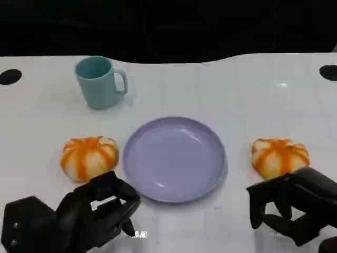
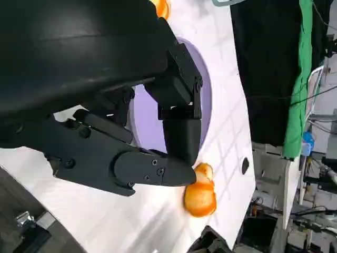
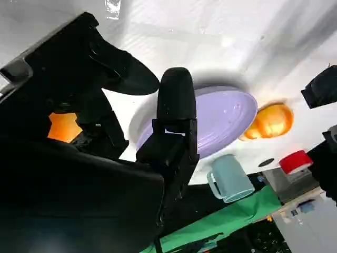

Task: Grasp the bread from the table and place it into the plate.

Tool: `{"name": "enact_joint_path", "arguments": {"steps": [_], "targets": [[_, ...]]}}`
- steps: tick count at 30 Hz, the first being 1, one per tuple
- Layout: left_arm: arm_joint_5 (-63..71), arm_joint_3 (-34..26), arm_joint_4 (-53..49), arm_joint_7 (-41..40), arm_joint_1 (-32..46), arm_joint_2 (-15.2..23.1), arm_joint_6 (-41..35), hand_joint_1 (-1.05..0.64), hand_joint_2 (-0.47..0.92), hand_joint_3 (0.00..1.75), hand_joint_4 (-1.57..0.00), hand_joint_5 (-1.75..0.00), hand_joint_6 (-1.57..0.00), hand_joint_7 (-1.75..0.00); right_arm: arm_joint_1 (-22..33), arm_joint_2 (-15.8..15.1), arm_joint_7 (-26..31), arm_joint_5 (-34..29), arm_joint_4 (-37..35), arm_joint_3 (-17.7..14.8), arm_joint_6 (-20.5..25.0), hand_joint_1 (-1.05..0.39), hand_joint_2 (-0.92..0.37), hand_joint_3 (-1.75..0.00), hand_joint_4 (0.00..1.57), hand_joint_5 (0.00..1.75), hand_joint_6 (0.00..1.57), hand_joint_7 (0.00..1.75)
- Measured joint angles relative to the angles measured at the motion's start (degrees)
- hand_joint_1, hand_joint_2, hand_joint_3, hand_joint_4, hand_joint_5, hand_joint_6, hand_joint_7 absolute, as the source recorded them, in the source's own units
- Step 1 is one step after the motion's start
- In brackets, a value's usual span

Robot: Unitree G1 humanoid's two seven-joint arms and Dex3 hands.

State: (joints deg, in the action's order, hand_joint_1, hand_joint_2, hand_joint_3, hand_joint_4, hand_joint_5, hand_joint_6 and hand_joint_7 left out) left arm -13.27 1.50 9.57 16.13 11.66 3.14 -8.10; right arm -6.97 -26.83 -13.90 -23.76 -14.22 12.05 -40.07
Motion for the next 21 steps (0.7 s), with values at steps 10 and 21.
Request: {"name": "enact_joint_path", "arguments": {"steps": [10, 21], "targets": [[0.0, 0.0, 0.0, 0.0, 0.0, 0.01, -0.12, -0.52, 0.92, 0.26, -0.73, -1.75, -0.74, -1.38, 0.0, 0.0, 0.01, -0.08, 0.0, 0.0, 0.01, -0.07, -0.41, -1.18, 0.87, 1.74, 0.85, 1.27], [0.02, -0.01, 0.0, 0.0, 0.0, 0.01, -0.11, -0.53, 0.92, 0.27, -0.72, -1.75, -0.74, -1.38, 0.0, 0.0, -0.05, 0.25, 0.0, 0.0, 0.02, -0.06, -0.44, -1.17, 0.86, 1.68, 0.87, 1.14]]}}
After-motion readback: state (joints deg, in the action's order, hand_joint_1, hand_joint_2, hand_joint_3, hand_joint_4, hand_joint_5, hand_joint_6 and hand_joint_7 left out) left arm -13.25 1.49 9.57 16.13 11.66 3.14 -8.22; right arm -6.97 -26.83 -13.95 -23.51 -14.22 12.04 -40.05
